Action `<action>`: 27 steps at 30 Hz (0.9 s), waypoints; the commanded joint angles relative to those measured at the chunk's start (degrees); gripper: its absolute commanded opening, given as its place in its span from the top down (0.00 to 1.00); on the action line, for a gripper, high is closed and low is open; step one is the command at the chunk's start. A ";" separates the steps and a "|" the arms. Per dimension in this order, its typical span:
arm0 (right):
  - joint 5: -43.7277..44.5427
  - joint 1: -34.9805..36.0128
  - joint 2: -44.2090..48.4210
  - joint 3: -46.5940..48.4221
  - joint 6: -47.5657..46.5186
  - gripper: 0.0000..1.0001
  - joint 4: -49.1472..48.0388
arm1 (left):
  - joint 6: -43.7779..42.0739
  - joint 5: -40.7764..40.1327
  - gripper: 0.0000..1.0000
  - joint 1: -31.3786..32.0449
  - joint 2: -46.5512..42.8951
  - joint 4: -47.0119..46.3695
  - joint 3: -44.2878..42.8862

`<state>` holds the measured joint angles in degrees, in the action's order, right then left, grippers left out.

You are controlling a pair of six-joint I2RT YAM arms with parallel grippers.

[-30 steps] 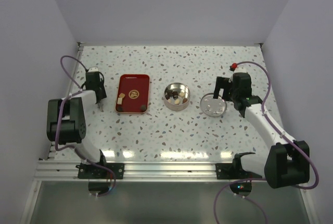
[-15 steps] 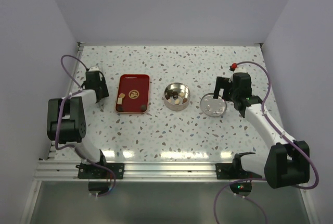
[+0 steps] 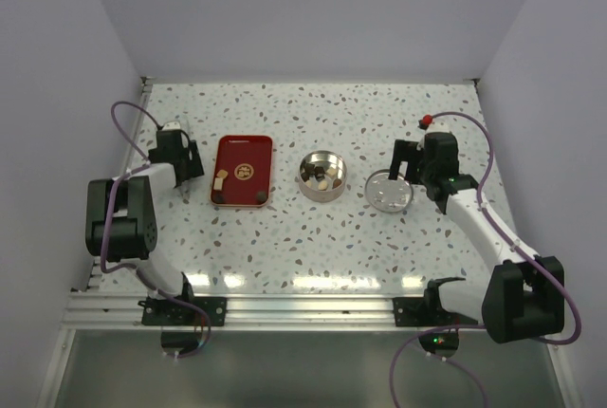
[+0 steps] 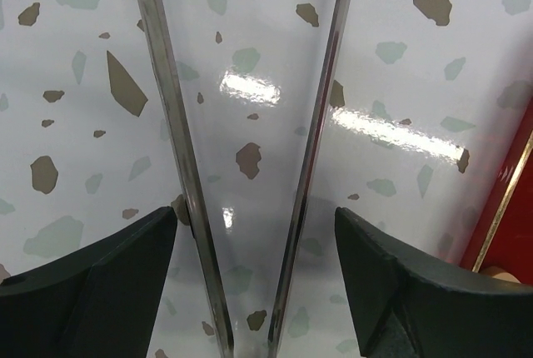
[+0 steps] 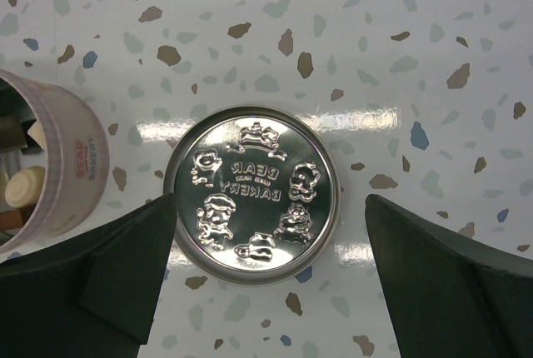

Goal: Pack the chocolate

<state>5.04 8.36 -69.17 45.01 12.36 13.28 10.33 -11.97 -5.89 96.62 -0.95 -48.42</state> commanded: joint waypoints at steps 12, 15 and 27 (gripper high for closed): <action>1.20 0.16 0.70 2.27 -0.58 0.01 0.52 | 2.94 0.98 0.12 -0.44 -12.41 5.78 -1.24; 1.20 0.08 0.79 2.27 -0.67 0.01 0.43 | 3.12 1.94 0.09 -0.35 -16.45 7.01 -1.23; 6.99 -0.01 -4.21 4.28 1.17 0.01 4.55 | 1.80 18.99 0.04 -0.26 -24.55 8.95 -5.72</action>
<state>7.88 8.36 -70.67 45.78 12.51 14.76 12.67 1.17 -5.93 72.84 6.94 -51.90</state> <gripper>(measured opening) 0.986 0.957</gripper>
